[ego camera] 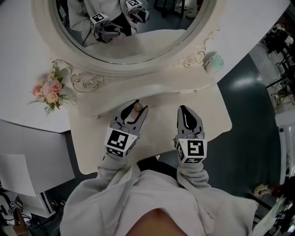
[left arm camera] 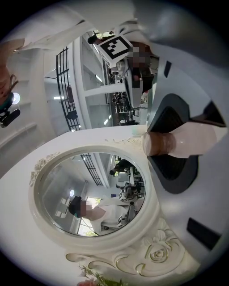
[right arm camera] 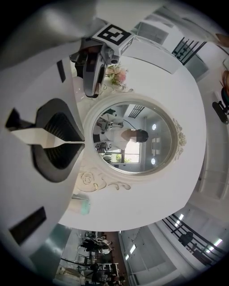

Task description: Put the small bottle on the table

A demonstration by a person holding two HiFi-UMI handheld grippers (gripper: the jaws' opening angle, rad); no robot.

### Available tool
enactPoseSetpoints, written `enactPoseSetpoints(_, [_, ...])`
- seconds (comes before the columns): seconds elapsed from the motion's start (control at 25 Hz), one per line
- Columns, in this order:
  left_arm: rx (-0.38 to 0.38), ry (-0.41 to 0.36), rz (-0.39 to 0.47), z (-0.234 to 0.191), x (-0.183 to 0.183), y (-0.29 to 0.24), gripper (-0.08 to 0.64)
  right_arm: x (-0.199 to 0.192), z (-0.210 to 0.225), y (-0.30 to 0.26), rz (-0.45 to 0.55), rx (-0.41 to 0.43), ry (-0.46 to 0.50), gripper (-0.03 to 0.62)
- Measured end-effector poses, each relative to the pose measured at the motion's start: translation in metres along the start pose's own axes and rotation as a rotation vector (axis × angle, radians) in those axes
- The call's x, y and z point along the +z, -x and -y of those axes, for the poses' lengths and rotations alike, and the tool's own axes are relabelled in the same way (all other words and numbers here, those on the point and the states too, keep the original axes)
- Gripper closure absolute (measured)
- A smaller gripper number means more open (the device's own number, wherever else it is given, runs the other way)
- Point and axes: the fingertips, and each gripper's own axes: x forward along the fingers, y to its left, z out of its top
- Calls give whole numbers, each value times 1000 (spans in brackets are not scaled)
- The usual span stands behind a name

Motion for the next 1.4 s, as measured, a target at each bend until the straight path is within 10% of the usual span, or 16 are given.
enactPoseSetpoints(1.4, [-9, -12, -75, -23, -15, -180, 408, -49, 58, -43, -123, -7, -77, 555])
